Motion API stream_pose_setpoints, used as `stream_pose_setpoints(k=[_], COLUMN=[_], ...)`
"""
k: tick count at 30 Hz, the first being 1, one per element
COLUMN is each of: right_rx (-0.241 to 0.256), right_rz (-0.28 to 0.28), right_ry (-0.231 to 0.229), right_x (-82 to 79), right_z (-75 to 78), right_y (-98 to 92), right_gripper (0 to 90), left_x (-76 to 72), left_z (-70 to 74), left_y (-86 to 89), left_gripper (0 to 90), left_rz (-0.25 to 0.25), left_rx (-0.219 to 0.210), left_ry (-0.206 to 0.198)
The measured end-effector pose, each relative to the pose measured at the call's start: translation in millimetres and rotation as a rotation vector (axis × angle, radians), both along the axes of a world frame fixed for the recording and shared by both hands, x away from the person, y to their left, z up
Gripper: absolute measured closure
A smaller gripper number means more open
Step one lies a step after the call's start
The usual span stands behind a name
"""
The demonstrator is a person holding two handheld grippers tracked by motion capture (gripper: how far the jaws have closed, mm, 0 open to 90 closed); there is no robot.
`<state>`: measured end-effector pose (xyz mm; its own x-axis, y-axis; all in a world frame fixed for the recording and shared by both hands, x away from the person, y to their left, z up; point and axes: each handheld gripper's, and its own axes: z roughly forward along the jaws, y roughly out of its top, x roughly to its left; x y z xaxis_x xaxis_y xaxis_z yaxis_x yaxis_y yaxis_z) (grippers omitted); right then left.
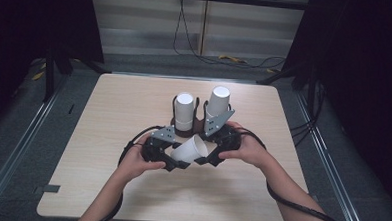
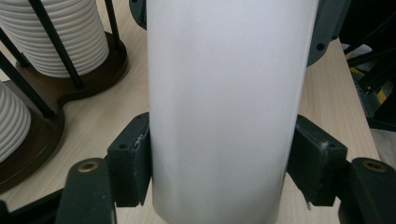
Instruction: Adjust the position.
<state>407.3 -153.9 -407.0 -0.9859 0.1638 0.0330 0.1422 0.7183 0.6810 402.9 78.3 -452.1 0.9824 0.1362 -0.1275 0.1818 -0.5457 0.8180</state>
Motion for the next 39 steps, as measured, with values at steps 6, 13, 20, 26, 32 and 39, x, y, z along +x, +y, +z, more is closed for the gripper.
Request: stream_pose_setpoints(k=[6, 13, 20, 26, 32, 39], right_rx=[-0.011, -0.033, -0.031, -0.029, -0.022, -0.02], right_rz=[0.011, 0.024, 0.028, 0.034, 0.034, 0.031], right_ry=[-0.003, -0.003, -0.003, -0.007, -0.006, -0.012], right_x=[-0.1, -0.2, -1.3, -1.3, -1.0, 0.0], right_z=[0.5, 0.8, 1.9, 2.5, 2.9, 3.9], right_y=[0.6, 1.4, 0.9, 0.7, 2.4, 1.5], right_gripper=[17.8, 18.6, 19.1, 19.2, 19.3, 20.0], left_x=[-0.5, -1.0, -1.0, -0.9, -0.6, 0.2], left_z=[-0.6, -1.6, -1.5, -3.5, -6.4, -5.8], left_y=[0.1, -1.4, -2.1, -4.3, -5.5, -4.8], left_gripper=[31.7, 31.5, 31.4, 31.4, 31.5, 31.0], left_rz=[-0.006, -0.011, -0.017, -0.022, -0.016, -0.008], left_rx=[0.007, 0.024, 0.027, 0.03, 0.022, 0.02], left_ry=[-0.006, -0.012, -0.018, -0.013, 0.0, 0.0])
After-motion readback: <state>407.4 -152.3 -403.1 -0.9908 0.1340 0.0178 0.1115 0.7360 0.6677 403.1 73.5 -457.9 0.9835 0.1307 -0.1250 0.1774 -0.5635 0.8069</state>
